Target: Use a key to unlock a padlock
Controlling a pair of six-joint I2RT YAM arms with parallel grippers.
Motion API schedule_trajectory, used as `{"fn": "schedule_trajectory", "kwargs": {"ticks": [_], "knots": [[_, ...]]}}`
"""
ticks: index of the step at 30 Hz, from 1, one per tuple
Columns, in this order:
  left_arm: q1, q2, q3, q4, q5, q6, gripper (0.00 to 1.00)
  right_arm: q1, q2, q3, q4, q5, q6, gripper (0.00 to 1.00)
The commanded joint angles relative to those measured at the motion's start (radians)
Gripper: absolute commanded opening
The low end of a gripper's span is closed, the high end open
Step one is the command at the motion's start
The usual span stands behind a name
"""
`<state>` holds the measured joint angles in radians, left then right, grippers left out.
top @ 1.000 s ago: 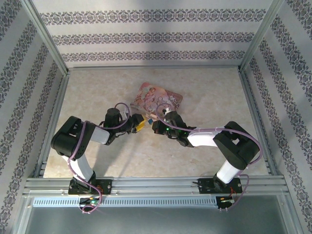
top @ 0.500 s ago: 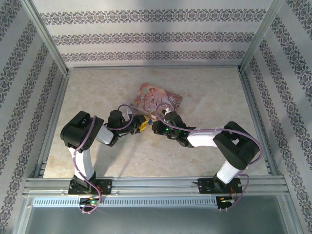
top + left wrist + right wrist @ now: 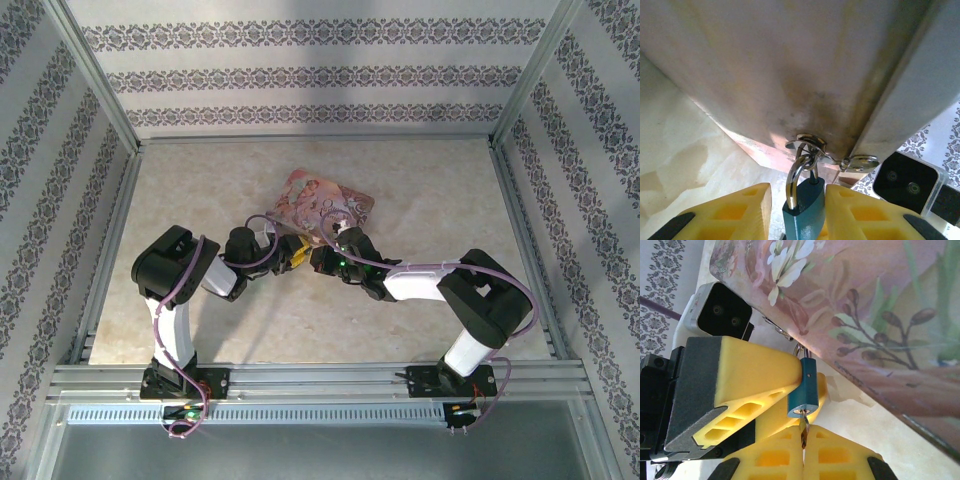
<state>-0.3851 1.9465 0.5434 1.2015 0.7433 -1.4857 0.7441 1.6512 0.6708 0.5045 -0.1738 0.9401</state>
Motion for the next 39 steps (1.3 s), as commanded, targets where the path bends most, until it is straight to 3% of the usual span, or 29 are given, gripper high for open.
{"fn": "schedule_trajectory", "kwargs": {"ticks": [1,13,19,33,39], "knots": [[-0.018,0.013,0.015,0.054,-0.022,-0.013,0.31,0.016,-0.007,0.036,0.062,-0.02,0.003,0.0],[-0.023,0.003,0.013,0.058,-0.04,-0.024,0.16,0.011,-0.014,0.033,0.062,-0.024,0.007,0.04],[-0.023,-0.013,0.018,0.029,-0.038,-0.013,0.1,-0.002,-0.033,0.015,0.06,-0.02,0.0,0.12],[-0.023,-0.041,0.026,-0.027,-0.037,0.01,0.09,-0.042,-0.129,-0.053,0.009,0.02,-0.048,0.3],[-0.023,-0.082,0.029,-0.089,-0.037,0.039,0.09,-0.053,-0.215,-0.067,-0.043,0.033,-0.142,0.4]]}}
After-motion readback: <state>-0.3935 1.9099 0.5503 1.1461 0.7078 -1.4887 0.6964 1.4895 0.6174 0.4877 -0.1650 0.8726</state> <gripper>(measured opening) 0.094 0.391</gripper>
